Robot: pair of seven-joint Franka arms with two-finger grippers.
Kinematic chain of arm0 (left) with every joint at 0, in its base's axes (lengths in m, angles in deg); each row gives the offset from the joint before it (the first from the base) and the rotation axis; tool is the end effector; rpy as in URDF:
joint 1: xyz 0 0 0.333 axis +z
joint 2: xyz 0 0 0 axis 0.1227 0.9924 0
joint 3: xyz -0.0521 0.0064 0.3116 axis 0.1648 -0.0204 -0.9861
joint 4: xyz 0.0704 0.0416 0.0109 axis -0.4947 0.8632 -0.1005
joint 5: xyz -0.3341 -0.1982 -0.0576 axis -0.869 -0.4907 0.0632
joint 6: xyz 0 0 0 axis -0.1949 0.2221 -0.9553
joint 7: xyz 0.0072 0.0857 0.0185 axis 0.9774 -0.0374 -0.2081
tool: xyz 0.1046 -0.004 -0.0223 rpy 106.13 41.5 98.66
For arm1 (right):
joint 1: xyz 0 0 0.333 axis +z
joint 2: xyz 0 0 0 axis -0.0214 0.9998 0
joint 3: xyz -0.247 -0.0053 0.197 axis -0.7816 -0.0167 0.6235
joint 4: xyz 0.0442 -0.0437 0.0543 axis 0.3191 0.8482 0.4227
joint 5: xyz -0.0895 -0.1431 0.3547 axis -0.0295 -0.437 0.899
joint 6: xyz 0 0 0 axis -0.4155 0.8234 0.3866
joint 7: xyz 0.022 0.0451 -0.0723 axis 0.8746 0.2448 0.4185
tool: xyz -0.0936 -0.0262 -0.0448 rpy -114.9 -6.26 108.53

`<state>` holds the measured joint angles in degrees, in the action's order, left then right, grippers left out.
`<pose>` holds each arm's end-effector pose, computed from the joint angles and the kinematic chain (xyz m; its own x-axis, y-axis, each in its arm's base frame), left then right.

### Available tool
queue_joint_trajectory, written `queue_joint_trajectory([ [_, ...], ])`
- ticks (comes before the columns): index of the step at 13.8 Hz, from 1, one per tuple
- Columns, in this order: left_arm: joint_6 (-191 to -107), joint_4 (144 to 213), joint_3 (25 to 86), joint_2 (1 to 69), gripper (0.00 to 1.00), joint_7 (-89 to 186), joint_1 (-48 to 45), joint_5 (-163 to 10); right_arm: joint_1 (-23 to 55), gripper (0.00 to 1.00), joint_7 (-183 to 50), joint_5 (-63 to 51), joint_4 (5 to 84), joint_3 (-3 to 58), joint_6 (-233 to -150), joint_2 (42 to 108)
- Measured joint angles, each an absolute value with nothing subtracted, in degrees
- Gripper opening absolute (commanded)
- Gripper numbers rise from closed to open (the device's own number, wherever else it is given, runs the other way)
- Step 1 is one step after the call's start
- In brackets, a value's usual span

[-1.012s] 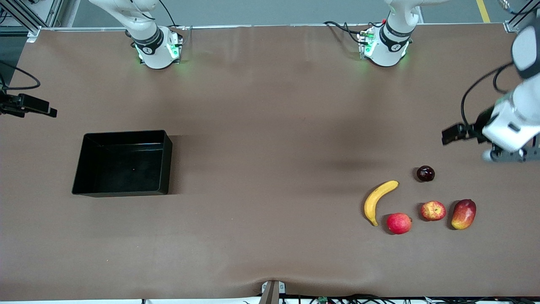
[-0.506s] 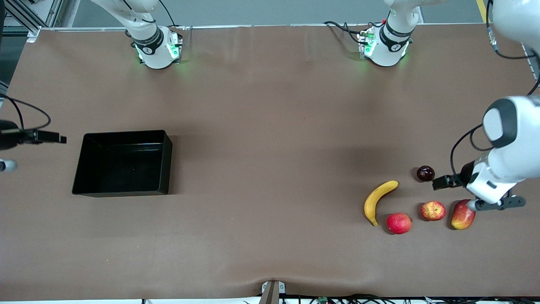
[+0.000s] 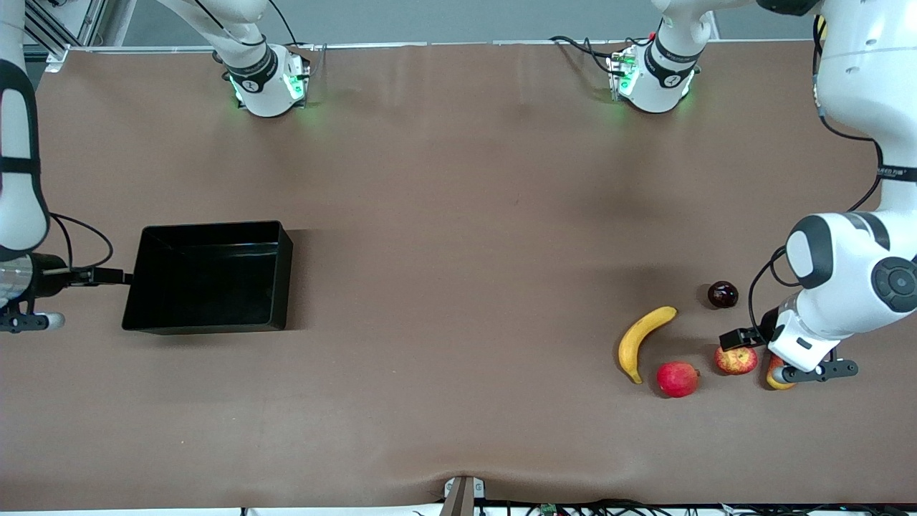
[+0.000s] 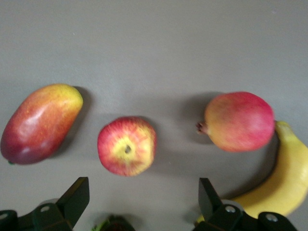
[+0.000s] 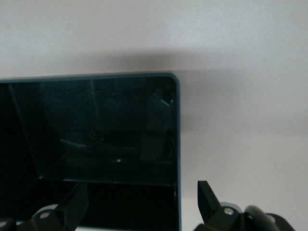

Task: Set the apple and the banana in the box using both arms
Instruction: 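Grasp the red apple with the left gripper while the right gripper grips the box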

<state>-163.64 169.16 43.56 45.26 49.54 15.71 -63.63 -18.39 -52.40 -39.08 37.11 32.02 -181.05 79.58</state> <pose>0.7062 0.0419 0.2849 0.9886 0.1193 0.0915 0.1180 -0.9928 0.0197 0.6278 -0.1954 0.3336 0.9780 0.0126 -0.2084 -0.0156 -0.9910 -0.1329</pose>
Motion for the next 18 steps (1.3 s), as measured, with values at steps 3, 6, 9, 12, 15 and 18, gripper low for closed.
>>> queue_joint_trajectory([
  [3, -166.19, 169.11, 43.55, 47.71, 1.0, 49.63, 17.32, -63.4, -19.21, 0.98, -51.84, -39.09, 42.15, 31.98, -188.86, 80.67],
  [6, -169.23, 169.06, 43.56, 49.58, 1.0, 49.63, 17.51, -63.39, -20.82, 0.27, -48.32, -39.12, 44.41, 31.93, -191.27, 82.15],
  [9, -170.73, 168.9, 43.58, 50.58, 0.93, 49.63, 17.51, -63.39, -22.11, 0.01, -46.59, -39.12, 45.11, 31.93, -191.57, 82.95],
  [12, -172.29, 168.87, 43.6, 51.4, 0.74, 49.64, 17.5, -63.35, -22.09, 0.0, -46.4, -39.12, 45.15, 32.27, -191.31, 83.0],
  [15, -173.24, 168.77, 43.6, 52.36, 0.46, 49.66, 17.5, -63.33, -22.02, 0.0, -46.07, -39.1, 44.93, 32.72, -189.14, 82.99],
  [18, -173.38, 168.35, 43.61, 52.4, 0.19, 50.2, 17.53, -62.16, -21.88, 0.0, -45.98, -39.07, 42.98, 32.98, -185.26, 82.95],
])
